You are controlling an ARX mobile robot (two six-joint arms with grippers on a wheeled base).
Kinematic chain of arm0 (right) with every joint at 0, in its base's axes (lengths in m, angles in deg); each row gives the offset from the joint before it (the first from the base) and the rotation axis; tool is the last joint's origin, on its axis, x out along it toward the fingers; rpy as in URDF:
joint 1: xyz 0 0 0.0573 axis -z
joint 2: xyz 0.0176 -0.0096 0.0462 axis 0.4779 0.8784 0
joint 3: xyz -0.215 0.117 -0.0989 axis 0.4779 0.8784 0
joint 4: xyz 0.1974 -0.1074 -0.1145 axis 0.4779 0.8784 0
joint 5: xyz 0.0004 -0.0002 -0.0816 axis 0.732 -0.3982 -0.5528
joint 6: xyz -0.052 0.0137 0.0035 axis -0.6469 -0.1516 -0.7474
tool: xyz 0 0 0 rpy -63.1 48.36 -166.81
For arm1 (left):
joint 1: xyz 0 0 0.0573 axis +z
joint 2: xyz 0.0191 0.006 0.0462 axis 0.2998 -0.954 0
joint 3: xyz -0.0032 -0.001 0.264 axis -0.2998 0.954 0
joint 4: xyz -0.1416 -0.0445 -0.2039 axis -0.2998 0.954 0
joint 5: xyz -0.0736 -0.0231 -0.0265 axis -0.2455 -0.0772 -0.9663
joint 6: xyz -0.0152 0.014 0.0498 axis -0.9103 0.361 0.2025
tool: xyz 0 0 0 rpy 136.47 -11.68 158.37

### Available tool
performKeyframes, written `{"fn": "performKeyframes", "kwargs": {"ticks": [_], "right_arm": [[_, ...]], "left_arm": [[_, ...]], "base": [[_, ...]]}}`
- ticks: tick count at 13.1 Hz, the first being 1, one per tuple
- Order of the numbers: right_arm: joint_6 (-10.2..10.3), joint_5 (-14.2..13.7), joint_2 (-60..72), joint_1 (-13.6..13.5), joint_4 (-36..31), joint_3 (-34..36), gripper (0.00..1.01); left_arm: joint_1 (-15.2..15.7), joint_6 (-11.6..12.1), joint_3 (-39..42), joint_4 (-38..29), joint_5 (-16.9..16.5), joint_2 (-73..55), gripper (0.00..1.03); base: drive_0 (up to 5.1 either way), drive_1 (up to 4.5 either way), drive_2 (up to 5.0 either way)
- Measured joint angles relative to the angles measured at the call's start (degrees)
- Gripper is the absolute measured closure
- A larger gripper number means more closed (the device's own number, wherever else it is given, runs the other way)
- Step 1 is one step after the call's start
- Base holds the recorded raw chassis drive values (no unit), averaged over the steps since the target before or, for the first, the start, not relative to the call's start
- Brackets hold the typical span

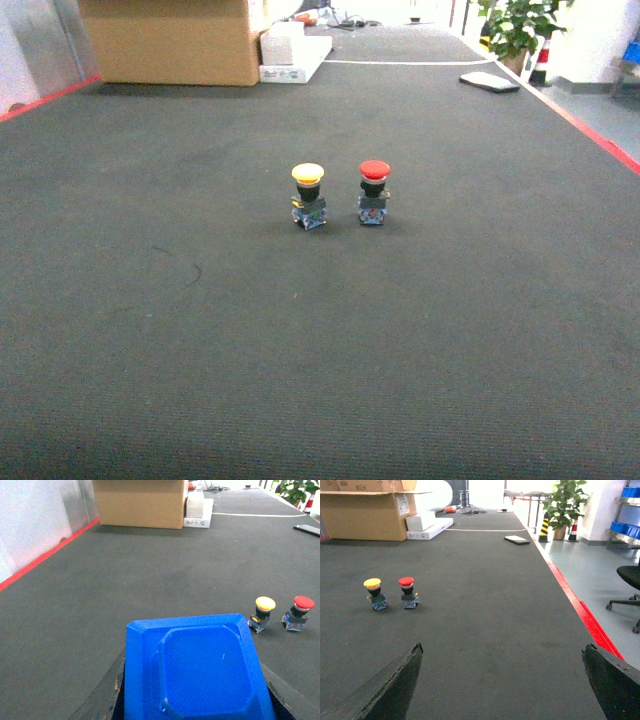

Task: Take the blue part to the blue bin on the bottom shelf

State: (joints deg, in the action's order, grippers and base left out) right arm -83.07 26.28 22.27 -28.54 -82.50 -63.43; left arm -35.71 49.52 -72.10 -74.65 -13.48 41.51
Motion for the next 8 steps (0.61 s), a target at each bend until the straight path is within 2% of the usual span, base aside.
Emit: {"fn": "performKeyframes", "kwargs": {"ticks": [1,2,4,8], "right_arm": [[0.0,0.0,0.0,0.0,0.0,0.0,0.03],[0.0,0.0,0.0,0.0,0.0,0.0,0.03],[0.0,0.0,0.0,0.0,0.0,0.0,0.03],[0.0,0.0,0.0,0.0,0.0,0.0,0.03]], "left_arm": [[-0.5,-0.7,0.9,1.1,0.3,1.1,0.59],[-1.0,-0.6,1.6,0.5,1.2,1.3,0.59],[-1.2,0.4,1.6,0.1,1.3,1.4,0.59],[-1.2,0.8,1.6,0.2,1.3,1.4,0.59]], "base": [[0.0,0.0,0.0],[0.0,0.0,0.0],[0.0,0.0,0.0],[0.0,0.0,0.0]]}}
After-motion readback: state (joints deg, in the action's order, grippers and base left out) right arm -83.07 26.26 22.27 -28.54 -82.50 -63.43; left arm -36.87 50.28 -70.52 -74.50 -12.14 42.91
